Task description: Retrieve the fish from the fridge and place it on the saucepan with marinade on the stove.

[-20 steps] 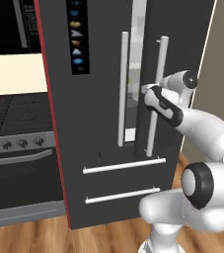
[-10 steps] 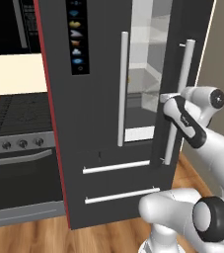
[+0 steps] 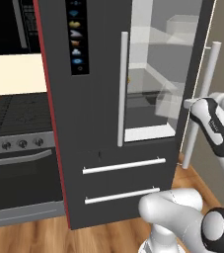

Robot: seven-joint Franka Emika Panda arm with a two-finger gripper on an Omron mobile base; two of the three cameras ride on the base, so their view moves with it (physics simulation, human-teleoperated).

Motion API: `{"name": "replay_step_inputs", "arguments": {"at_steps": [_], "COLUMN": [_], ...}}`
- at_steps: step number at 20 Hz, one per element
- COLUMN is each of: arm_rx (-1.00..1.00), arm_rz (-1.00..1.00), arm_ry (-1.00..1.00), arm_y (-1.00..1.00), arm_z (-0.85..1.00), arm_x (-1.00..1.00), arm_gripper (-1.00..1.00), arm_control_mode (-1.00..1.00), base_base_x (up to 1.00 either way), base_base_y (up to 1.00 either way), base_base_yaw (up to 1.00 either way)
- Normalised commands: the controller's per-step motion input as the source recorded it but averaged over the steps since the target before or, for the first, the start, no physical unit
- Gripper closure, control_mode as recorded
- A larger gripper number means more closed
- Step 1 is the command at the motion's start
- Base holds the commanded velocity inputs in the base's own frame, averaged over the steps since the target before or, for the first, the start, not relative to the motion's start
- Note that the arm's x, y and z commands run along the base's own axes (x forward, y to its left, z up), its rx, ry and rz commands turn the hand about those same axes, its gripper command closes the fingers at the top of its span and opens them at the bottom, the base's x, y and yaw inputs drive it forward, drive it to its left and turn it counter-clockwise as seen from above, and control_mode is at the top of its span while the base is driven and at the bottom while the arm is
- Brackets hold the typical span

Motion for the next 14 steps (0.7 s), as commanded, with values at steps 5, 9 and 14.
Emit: {"name": "replay_step_inputs", "arguments": {"at_steps": [5, 9, 14], "arm_rx": [0.00, 0.00, 0.00], "arm_rz": [0.00, 0.00, 0.00], "arm_ry": [0.00, 0.00, -0.10], "arm_y": [-0.15, -0.06, -0.31], "arm_z": [0.00, 0.00, 0.00], "arm_x": [-0.19, -0.15, -0.70], "arm_gripper": [1.00, -1.00, -1.00], "arm_control_mode": [-1.00, -1.00, -1.00], "base_base_x": [0.00, 0.00, 0.00], "base_base_y": [0.00, 0.00, 0.00], "base_base_yaw": [0.00, 0.00, 0.00]}}
